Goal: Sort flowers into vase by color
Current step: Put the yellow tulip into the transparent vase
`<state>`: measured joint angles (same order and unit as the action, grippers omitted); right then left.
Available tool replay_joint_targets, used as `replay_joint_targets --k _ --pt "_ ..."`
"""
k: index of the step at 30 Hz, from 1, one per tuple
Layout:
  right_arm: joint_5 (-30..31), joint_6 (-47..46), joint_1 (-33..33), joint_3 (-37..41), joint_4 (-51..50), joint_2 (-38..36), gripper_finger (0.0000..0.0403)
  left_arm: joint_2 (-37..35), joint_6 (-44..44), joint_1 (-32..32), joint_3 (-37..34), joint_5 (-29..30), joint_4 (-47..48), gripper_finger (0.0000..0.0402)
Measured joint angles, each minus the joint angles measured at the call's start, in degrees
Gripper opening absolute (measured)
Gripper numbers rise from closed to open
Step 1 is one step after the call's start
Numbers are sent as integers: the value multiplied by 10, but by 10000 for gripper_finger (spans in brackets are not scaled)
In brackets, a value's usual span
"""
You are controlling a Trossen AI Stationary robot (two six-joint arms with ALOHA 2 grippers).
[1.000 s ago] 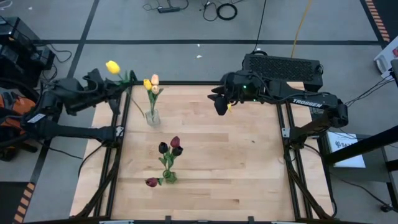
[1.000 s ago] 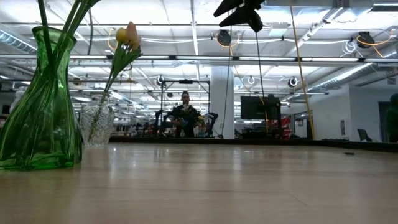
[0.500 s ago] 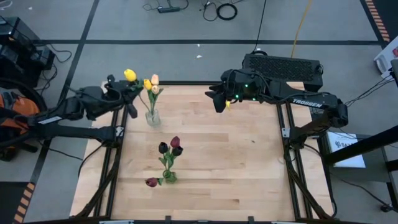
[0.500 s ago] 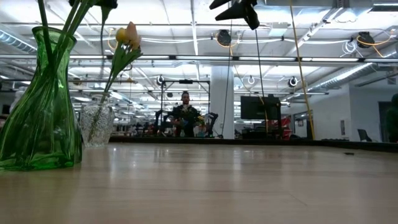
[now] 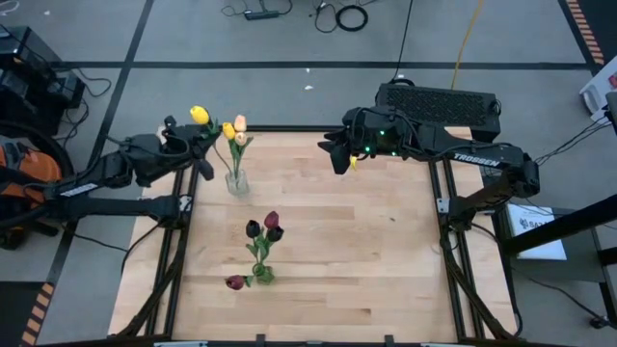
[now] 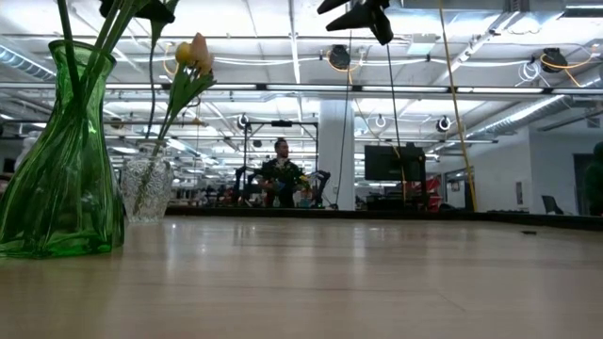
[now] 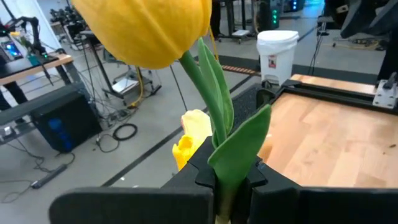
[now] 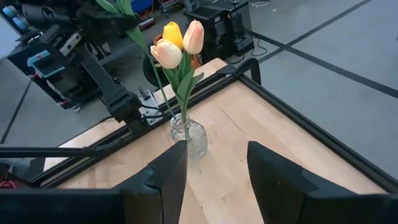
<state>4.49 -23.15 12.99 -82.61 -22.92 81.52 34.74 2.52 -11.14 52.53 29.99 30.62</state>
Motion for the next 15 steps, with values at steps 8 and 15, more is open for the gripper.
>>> replay_joint_targets --k 8,15 --pt "0 0 0 0 0 0 160 -4 -6 -6 -32 -1 -24 15" --pt "0 0 0 0 0 0 160 -4 -8 -6 -80 7 -46 15"
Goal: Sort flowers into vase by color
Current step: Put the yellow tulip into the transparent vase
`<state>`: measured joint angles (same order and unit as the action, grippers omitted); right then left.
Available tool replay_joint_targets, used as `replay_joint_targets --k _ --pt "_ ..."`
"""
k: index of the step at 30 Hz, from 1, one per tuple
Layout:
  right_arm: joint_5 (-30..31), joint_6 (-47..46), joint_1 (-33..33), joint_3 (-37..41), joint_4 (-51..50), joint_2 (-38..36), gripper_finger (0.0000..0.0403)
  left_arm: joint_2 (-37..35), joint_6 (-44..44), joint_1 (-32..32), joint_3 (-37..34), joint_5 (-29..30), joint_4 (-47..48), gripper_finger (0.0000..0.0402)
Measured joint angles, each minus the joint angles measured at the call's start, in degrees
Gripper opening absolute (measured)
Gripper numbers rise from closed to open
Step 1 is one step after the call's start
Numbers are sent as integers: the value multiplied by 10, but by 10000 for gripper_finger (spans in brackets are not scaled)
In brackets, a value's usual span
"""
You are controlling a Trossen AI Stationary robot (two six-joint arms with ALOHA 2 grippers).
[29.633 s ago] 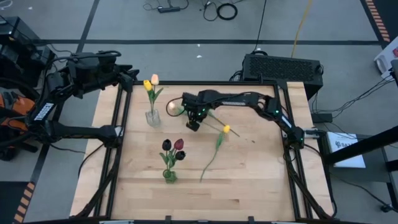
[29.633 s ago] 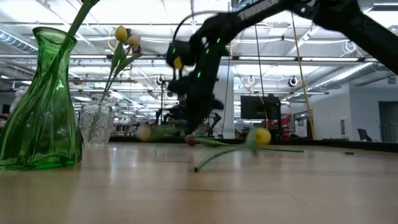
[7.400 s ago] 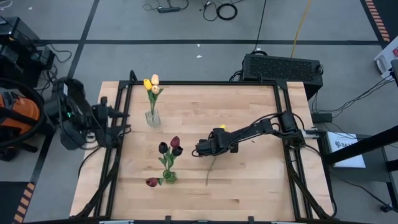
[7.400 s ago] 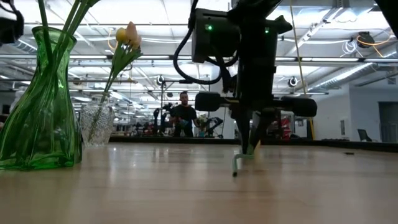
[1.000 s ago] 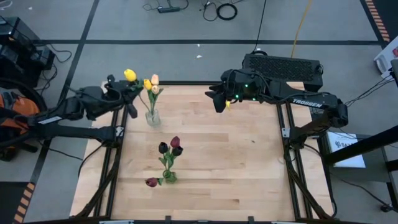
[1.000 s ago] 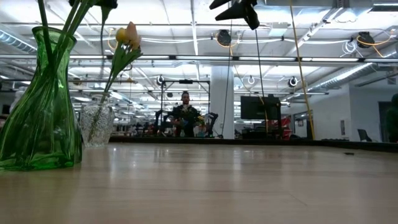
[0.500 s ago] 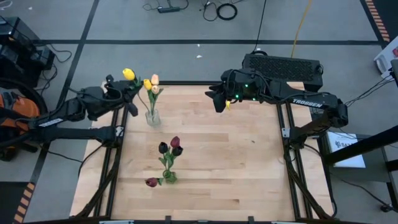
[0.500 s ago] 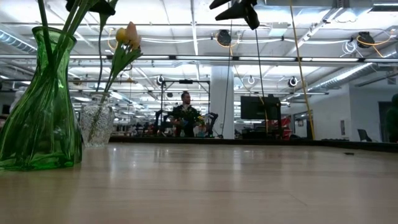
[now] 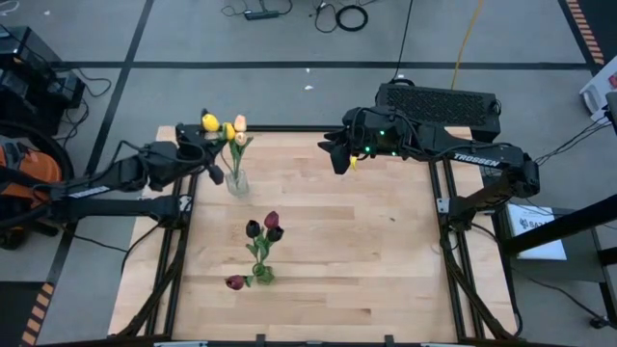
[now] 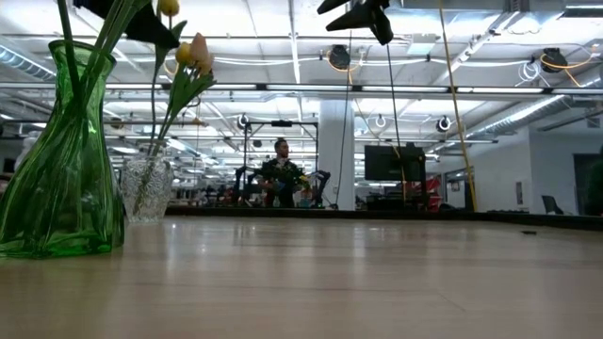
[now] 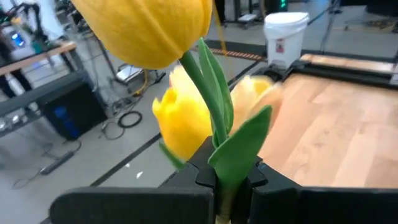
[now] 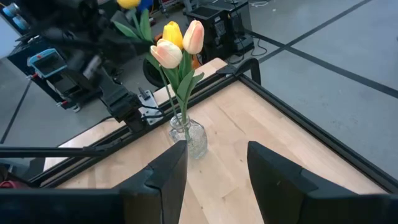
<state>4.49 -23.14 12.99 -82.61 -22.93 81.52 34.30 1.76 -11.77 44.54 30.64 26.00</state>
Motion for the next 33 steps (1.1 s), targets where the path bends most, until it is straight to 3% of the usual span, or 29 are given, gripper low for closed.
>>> replay_joint_targets --k 15,33 --pt "0 0 0 0 0 0 160 -22 -86 0 -97 61 -3 15" --pt "0 0 0 0 17 0 160 -18 -89 0 -104 69 -4 34"
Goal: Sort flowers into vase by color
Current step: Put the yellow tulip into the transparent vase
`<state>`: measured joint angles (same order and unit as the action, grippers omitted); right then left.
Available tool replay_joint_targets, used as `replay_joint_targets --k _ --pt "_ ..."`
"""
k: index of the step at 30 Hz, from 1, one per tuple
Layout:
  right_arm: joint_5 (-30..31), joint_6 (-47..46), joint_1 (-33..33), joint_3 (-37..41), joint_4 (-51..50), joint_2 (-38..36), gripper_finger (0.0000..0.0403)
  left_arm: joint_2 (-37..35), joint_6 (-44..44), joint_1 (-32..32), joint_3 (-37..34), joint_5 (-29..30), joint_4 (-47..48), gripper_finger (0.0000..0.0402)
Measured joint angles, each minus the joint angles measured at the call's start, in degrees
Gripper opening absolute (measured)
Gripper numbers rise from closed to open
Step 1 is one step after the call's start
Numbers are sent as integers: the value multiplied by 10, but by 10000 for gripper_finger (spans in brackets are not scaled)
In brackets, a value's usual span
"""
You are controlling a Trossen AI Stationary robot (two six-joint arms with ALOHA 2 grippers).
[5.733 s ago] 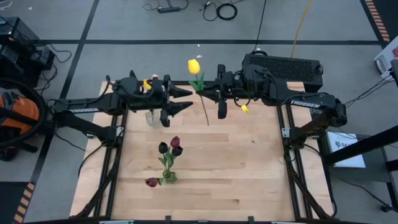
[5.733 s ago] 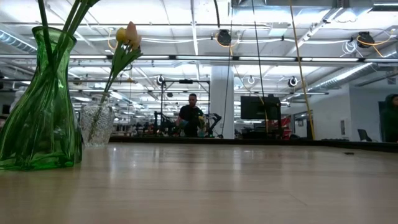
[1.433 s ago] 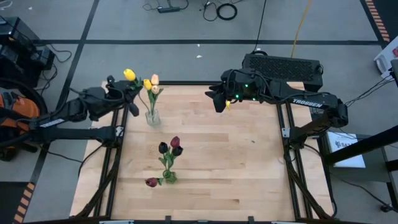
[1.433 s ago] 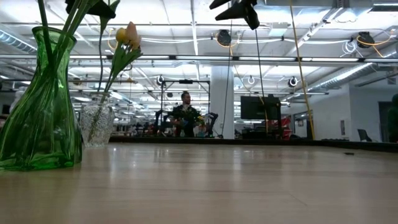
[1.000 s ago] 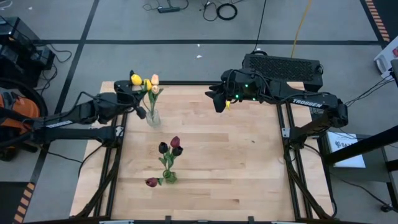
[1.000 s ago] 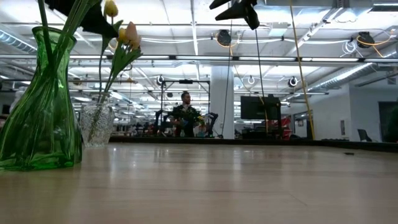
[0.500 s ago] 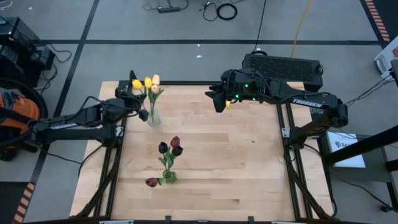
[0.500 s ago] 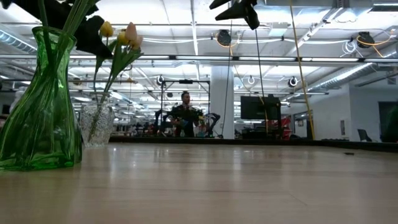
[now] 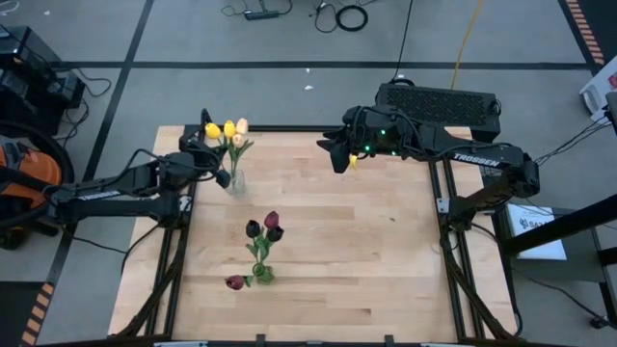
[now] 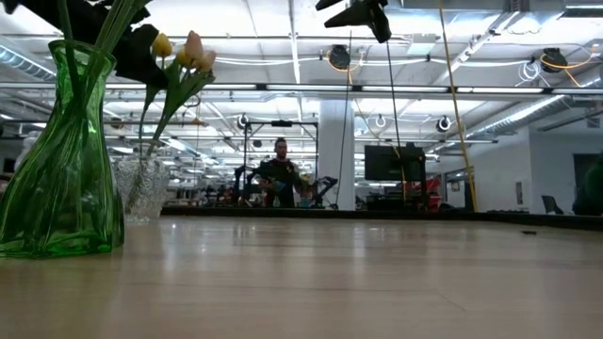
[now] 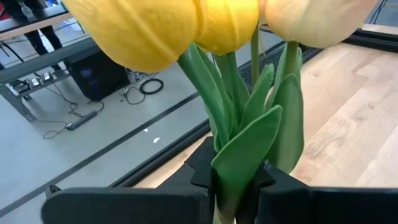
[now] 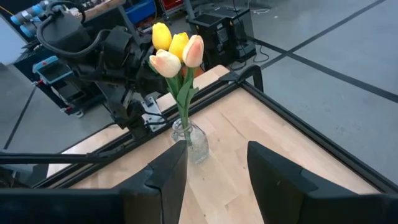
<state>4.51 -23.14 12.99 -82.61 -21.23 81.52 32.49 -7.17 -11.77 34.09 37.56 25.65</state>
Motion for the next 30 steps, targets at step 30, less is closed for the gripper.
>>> replay_joint_targets --k 30 --pt "0 2 0 0 0 0 160 16 -72 0 -22 -15 2 37"
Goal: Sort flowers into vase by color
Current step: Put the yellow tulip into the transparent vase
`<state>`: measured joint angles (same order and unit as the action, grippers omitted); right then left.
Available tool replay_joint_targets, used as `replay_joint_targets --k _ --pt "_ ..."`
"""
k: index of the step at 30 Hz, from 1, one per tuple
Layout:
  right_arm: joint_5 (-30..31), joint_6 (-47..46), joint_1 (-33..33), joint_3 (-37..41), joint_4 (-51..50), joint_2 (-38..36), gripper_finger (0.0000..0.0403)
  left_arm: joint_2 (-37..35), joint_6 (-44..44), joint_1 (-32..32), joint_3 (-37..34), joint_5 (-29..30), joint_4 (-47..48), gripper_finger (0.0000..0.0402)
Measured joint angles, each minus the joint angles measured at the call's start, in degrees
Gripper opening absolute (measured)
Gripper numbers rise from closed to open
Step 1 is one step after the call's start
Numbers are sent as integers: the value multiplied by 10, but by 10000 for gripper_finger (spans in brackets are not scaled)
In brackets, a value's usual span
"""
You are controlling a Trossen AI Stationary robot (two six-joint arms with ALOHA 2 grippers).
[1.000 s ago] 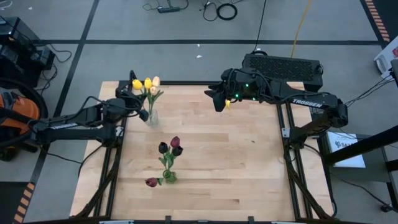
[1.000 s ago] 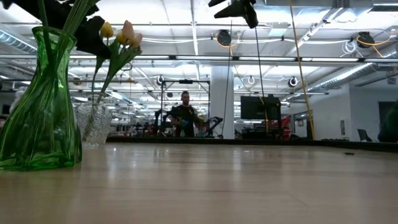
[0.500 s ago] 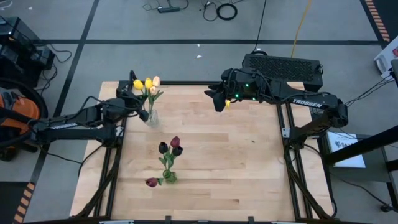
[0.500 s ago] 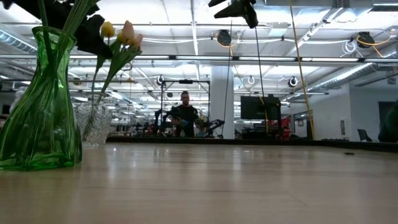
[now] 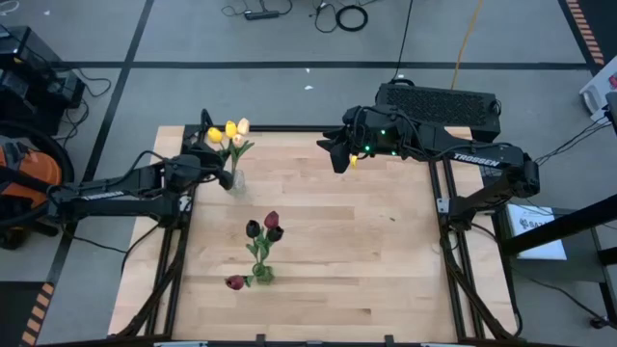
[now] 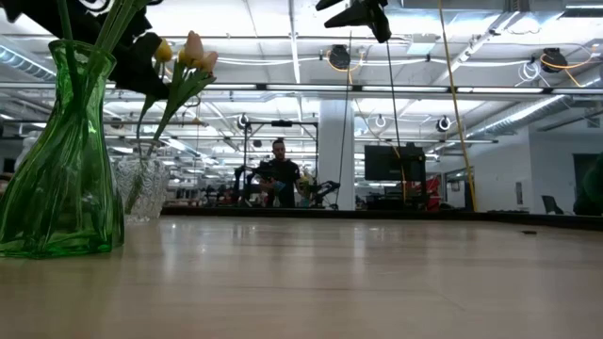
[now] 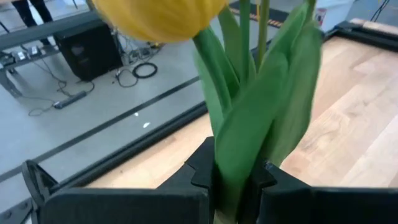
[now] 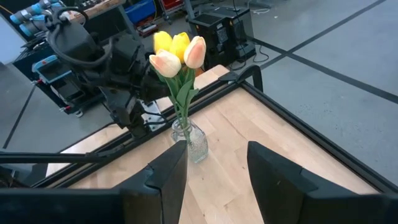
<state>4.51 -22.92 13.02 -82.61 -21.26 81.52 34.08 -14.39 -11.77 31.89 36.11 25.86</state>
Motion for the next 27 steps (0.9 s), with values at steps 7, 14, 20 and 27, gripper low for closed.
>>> replay_joint_targets --k 7,14,20,27 --pt "0 0 0 0 0 0 160 2 3 0 -1 15 -19 37" --pt "0 0 0 0 0 0 160 3 13 0 -1 12 -19 44" --pt "0 2 0 0 0 0 160 3 15 0 0 10 -17 107" --pt "0 2 0 0 0 0 160 2 40 0 35 -19 -7 152"
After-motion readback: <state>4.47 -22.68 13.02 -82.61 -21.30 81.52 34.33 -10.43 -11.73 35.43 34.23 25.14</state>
